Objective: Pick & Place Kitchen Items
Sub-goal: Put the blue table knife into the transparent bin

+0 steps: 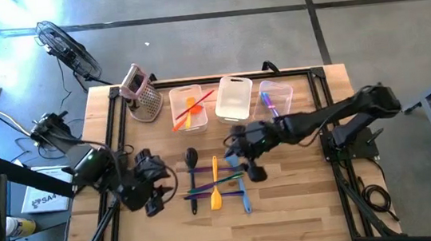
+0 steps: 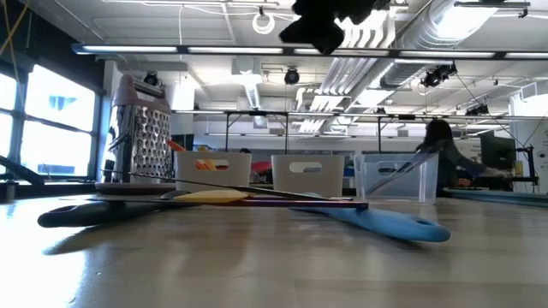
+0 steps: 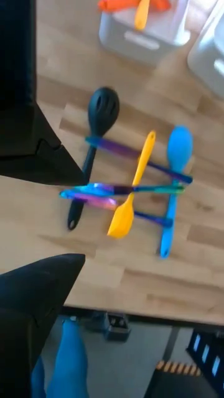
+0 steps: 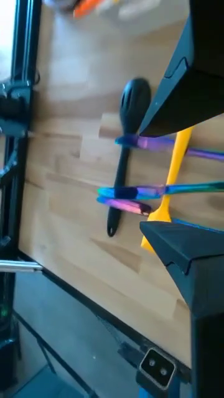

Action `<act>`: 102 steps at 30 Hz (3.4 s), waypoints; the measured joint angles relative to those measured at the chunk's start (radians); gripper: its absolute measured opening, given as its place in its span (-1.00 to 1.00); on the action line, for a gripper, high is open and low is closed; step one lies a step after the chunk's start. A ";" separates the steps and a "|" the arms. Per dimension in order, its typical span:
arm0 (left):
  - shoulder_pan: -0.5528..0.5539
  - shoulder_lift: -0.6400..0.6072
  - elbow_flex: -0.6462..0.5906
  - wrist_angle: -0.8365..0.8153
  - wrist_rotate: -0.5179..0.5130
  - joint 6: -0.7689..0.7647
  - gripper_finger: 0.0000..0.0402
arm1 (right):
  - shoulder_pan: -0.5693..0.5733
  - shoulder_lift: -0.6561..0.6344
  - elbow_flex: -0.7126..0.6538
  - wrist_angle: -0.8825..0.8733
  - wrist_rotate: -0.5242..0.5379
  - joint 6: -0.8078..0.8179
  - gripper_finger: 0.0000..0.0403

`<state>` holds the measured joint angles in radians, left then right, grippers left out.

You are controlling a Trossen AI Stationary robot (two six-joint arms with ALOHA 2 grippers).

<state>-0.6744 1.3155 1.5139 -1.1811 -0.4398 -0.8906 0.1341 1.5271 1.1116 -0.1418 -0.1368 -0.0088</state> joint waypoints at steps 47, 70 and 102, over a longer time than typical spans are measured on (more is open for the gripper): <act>-0.138 0.041 -0.003 -0.051 -0.088 -0.004 -0.09 | 0.088 0.376 0.001 0.137 0.134 0.034 0.12; -0.138 0.058 -0.003 -0.056 -0.076 -0.005 -0.09 | 0.088 0.408 0.000 0.144 0.133 0.031 0.12; -0.138 0.058 -0.003 -0.051 -0.093 -0.005 -0.09 | 0.085 0.427 0.000 0.131 0.136 -0.022 0.12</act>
<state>-0.8120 1.3739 1.5105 -1.2324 -0.5323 -0.8955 0.2195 1.9541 1.1114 -0.0113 -0.0008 -0.0307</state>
